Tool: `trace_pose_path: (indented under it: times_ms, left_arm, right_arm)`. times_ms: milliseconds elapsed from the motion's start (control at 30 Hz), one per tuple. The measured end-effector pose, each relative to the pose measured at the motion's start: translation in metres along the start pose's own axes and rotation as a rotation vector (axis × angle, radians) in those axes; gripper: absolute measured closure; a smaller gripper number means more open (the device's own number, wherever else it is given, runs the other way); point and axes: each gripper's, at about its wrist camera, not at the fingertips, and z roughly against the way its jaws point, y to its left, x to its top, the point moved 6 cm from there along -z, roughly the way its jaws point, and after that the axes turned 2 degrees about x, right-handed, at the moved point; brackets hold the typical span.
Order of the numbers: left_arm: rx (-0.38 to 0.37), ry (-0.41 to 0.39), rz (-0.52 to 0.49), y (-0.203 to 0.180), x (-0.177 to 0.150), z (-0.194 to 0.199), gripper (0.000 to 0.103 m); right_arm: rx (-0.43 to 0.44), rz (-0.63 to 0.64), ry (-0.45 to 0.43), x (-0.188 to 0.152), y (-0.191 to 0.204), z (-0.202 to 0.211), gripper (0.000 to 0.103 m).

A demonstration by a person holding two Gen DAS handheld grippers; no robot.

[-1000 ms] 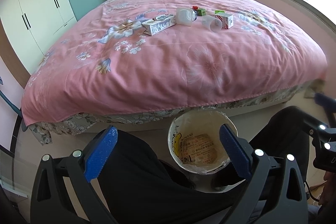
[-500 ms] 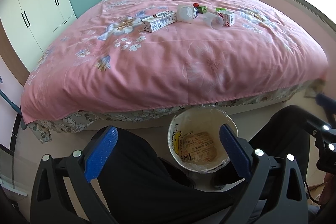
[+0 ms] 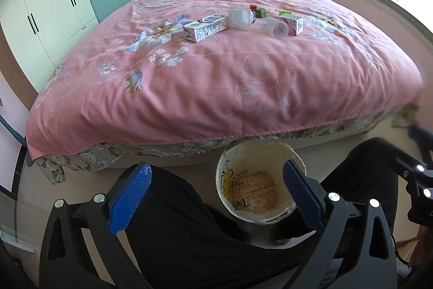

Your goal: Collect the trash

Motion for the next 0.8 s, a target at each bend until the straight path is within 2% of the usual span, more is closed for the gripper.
trace_pose_path:
  times_ms: [633,800]
  left_arm:
    - [-0.008,0.007,0.002,0.0007,-0.0003,-0.0011,0.004]
    - [-0.014,0.005,0.027,0.0033,0.0011,-0.0078,0.004]
  right_arm:
    - [0.004,0.016,0.004,0.0039,-0.0007,-0.0015,0.006]
    - [0.017,0.038,-0.021,0.0087,-0.001,-0.0013,0.006]
